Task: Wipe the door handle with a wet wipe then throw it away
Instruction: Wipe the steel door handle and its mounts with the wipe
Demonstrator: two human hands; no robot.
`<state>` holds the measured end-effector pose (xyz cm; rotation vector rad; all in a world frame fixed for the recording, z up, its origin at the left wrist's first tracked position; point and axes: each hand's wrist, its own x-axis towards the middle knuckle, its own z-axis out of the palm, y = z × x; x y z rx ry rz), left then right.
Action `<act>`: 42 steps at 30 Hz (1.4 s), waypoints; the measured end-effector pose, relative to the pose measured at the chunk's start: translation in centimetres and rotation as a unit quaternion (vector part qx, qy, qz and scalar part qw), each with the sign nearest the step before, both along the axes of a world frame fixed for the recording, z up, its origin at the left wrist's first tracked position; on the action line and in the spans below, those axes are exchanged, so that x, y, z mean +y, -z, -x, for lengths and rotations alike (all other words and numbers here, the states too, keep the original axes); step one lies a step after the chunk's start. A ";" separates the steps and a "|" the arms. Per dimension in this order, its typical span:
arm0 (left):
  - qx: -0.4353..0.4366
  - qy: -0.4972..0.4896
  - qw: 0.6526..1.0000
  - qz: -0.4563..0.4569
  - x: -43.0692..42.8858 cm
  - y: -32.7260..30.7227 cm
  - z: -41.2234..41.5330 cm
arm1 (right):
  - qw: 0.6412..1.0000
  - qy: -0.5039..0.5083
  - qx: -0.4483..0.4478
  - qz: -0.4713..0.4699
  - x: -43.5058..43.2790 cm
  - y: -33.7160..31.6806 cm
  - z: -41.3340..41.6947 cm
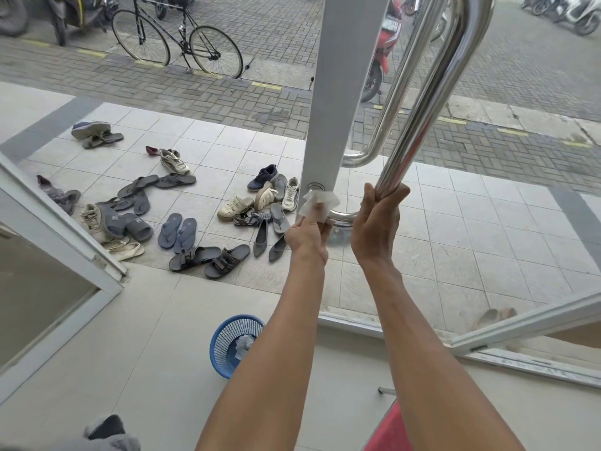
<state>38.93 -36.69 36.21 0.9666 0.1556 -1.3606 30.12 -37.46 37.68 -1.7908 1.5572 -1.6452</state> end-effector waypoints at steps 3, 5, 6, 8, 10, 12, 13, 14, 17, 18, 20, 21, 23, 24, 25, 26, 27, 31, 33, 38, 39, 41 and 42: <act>-0.014 0.040 0.999 0.005 0.7 0.2 1.6 | 1.000 0.007 -0.007 -0.009 -0.2 0.1 -0.1; -0.018 0.090 0.996 0.015 1.5 0.2 2.4 | 1.000 0.013 -0.009 -0.014 -0.2 0.2 -0.2; -0.025 0.110 0.994 0.015 1.7 0.2 2.4 | 1.000 0.014 -0.010 -0.013 -0.2 0.2 -0.2; -0.044 0.122 0.992 0.005 1.7 0.0 2.0 | 1.000 0.013 -0.008 -0.011 -0.1 0.1 -0.2; -0.060 0.109 0.992 -0.013 1.2 -0.3 1.5 | 1.000 0.008 -0.001 -0.016 -0.1 0.0 -0.1; -0.069 0.083 0.994 -0.032 0.7 -0.6 0.9 | 1.000 0.002 0.004 -0.019 0.1 -0.1 0.0; -0.066 0.064 0.995 -0.041 0.5 -0.8 0.6 | 1.000 -0.001 0.007 -0.018 0.2 -0.1 0.1; -0.061 0.041 0.996 -0.050 0.2 -0.9 0.3 | 1.000 -0.001 0.010 -0.018 0.2 -0.2 0.1; -0.052 -0.014 0.996 -0.067 -0.3 -1.3 -0.7 | 0.999 0.016 0.013 -0.028 0.3 -0.2 0.1; -0.056 -0.017 0.996 -0.072 -0.3 -1.3 -0.8 | 0.999 0.023 0.011 -0.032 0.3 -0.2 0.0; -0.068 -0.014 0.995 -0.075 -0.2 -1.3 -0.6 | 0.999 0.030 0.003 -0.031 0.3 -0.1 -0.1; -0.076 -0.010 0.994 -0.072 -0.1 -1.2 -0.3 | 0.999 0.031 -0.003 -0.030 0.2 -0.1 -0.2; -0.096 0.025 0.993 -0.062 0.4 -1.1 0.7 | 0.999 0.029 -0.015 -0.034 0.2 -0.2 -0.3; -0.100 0.058 0.992 -0.054 0.7 -1.1 1.2 | 0.999 0.029 -0.017 -0.038 0.2 -0.2 -0.3; -0.099 0.094 0.990 -0.045 1.1 -1.2 1.7 | 0.998 0.032 -0.018 -0.042 0.4 -0.3 -0.3; -0.099 0.122 0.987 -0.043 1.4 -1.3 2.1 | 0.998 0.035 -0.019 -0.045 0.4 -0.3 -0.4; -0.105 0.139 0.983 -0.051 1.5 -1.4 2.1 | 0.998 0.036 -0.021 -0.046 0.5 -0.3 -0.4; -0.122 0.158 0.977 -0.073 0.5 -1.8 0.6 | 0.998 0.028 -0.019 -0.054 0.8 -0.7 -0.3; -0.130 0.134 0.979 -0.080 -0.4 -2.1 -0.5 | 0.998 0.026 -0.015 -0.057 0.9 -0.9 -0.4; -0.143 0.061 0.985 -0.079 -1.5 -1.9 -1.4 | 0.998 0.032 -0.011 -0.060 1.0 -1.2 -0.3; -0.156 0.048 0.983 -0.089 -1.5 -1.9 -1.2 | 0.998 0.033 -0.009 -0.060 0.9 -1.2 -0.3; -0.181 0.023 0.978 -0.106 -1.1 -2.0 -0.6 | 0.997 0.035 -0.011 -0.065 1.0 -1.1 -0.3; -0.193 0.027 0.975 -0.111 -1.0 -2.0 -0.2 | 0.997 0.036 -0.014 -0.069 1.0 -1.1 -0.3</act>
